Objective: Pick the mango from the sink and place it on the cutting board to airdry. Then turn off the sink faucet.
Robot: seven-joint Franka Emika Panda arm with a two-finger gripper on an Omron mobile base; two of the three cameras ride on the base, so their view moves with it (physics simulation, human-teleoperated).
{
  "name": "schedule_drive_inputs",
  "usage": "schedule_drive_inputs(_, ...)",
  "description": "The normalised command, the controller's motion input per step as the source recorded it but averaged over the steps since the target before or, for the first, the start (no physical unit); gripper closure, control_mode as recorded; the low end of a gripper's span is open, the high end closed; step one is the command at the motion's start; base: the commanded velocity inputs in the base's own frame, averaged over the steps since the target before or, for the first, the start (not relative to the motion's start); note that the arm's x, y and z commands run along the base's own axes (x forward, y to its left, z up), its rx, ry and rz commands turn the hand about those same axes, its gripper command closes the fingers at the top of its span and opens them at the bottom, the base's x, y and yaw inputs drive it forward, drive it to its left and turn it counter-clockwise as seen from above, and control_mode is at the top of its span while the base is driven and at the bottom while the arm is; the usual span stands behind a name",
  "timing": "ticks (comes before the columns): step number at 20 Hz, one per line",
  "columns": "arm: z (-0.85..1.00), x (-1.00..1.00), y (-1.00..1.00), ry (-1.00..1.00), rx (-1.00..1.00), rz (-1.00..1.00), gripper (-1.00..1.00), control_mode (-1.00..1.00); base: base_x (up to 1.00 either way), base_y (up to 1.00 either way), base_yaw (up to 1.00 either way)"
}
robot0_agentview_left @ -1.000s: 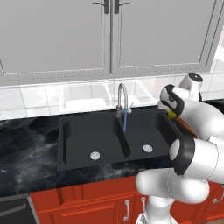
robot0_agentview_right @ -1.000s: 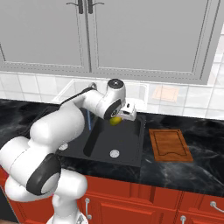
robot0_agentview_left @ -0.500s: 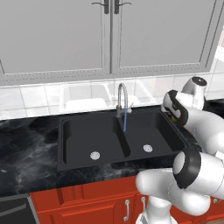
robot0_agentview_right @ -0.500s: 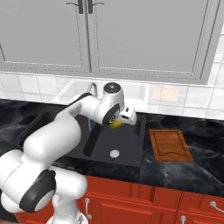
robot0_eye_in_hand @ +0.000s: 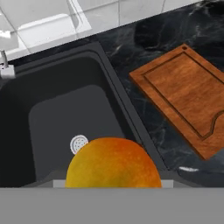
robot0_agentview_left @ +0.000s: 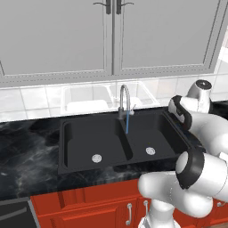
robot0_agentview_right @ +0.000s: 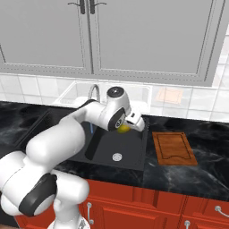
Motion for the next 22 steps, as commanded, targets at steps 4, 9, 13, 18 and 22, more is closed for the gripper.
schedule_drive_inputs(4, 0.00, 0.00, -0.38, 0.00, 0.00, -0.13, 1.00, -1.00, 0.00, 0.00, 0.00)
schedule_drive_inputs(9, 0.00, 0.00, -0.30, 0.00, 0.00, -0.06, 1.00, -1.00, 0.00, 0.00, 0.00)
schedule_drive_inputs(13, 0.01, 0.00, -0.01, -0.07, 0.00, 0.02, 1.00, -1.00, 0.00, 0.00, 0.00)
schedule_drive_inputs(18, 0.12, 0.00, -0.03, -0.09, 0.00, 0.07, 1.00, -1.00, 0.00, 0.00, 0.00)
schedule_drive_inputs(22, 0.10, -0.05, -0.04, -0.09, 0.00, 0.06, 1.00, -1.00, 0.00, 0.00, 0.00)
